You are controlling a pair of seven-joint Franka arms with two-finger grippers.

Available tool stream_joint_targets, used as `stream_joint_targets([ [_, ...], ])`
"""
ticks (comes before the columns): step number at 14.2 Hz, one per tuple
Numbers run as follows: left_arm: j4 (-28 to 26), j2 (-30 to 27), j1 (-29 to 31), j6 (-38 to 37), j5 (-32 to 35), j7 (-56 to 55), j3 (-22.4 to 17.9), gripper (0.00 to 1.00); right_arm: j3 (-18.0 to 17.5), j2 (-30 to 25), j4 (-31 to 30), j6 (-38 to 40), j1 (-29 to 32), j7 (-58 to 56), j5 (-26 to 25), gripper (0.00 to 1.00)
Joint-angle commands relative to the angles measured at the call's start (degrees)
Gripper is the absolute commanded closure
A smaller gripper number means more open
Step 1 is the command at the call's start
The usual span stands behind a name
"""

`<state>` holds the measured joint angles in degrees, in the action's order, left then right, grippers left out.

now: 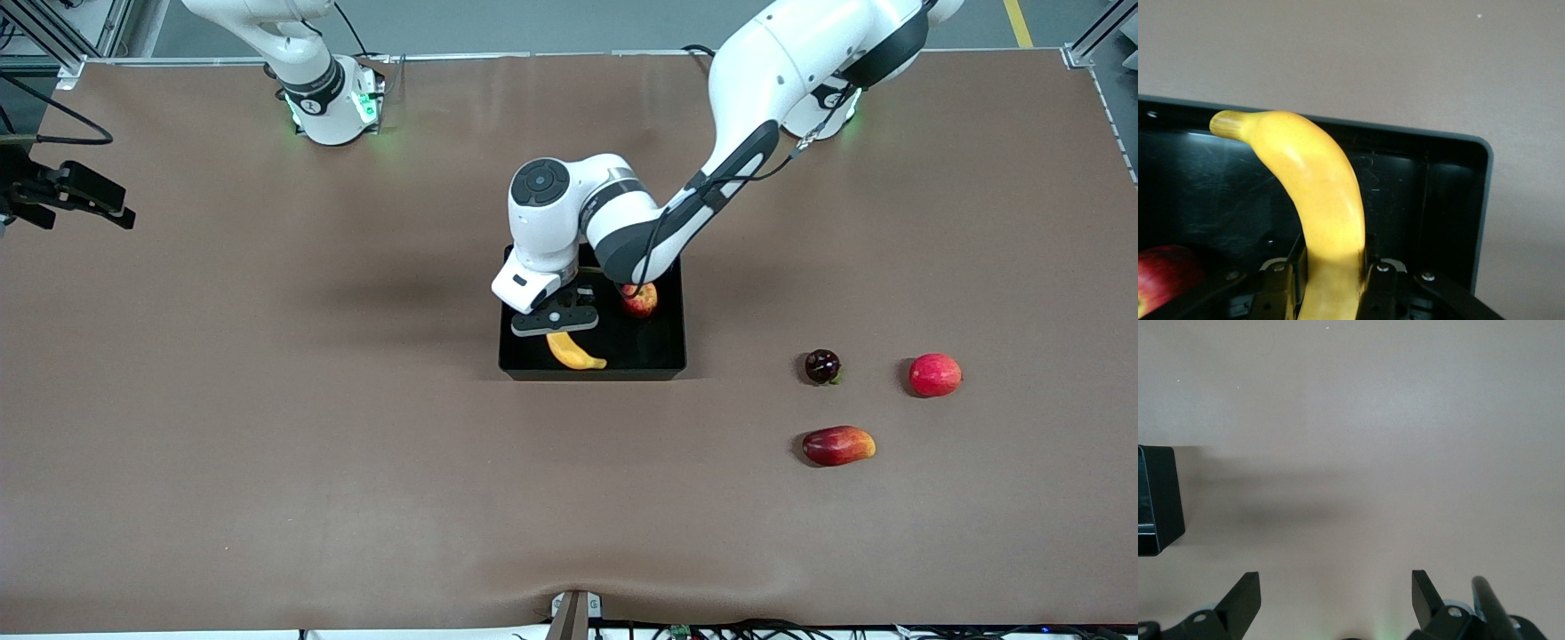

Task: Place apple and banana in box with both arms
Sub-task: 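Release the banana into the box and raise the left gripper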

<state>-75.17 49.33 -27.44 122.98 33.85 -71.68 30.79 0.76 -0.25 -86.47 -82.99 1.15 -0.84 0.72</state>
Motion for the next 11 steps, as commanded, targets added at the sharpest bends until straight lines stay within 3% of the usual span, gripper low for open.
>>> stream_joint_targets([
  [1,1.52,2.08,-1.91,2.52,-0.54,-1.18,-1.52,1.00,-1.02,-0.72,-0.46,0.37,1.75,-0.65,-0.02,0.00],
  [6,1.26,4.45,-2.79,2.87,-0.02,-0.13,-2.58,1.00,-0.94,-0.72,-0.54,0.64,1.92,-0.65,-0.02,0.00],
  [8,1.08,5.42,-2.88,3.23,0.16,0.14,-2.58,0.85,-1.02,-0.72,-0.46,0.73,1.93,-0.65,-0.02,0.00],
  [9,1.08,5.77,-2.79,3.32,0.25,0.31,-2.58,0.69,-0.94,-0.72,-0.46,0.73,2.01,-0.65,-0.02,0.00],
  [10,1.08,6.04,-2.79,3.32,0.34,0.40,-2.58,0.42,-1.02,-0.72,-0.54,0.73,2.01,-0.65,-0.02,0.00],
  [11,1.08,5.87,-2.79,3.32,0.42,1.01,-2.58,0.00,-0.94,-0.72,-0.46,0.64,2.01,-0.65,-0.02,0.00],
])
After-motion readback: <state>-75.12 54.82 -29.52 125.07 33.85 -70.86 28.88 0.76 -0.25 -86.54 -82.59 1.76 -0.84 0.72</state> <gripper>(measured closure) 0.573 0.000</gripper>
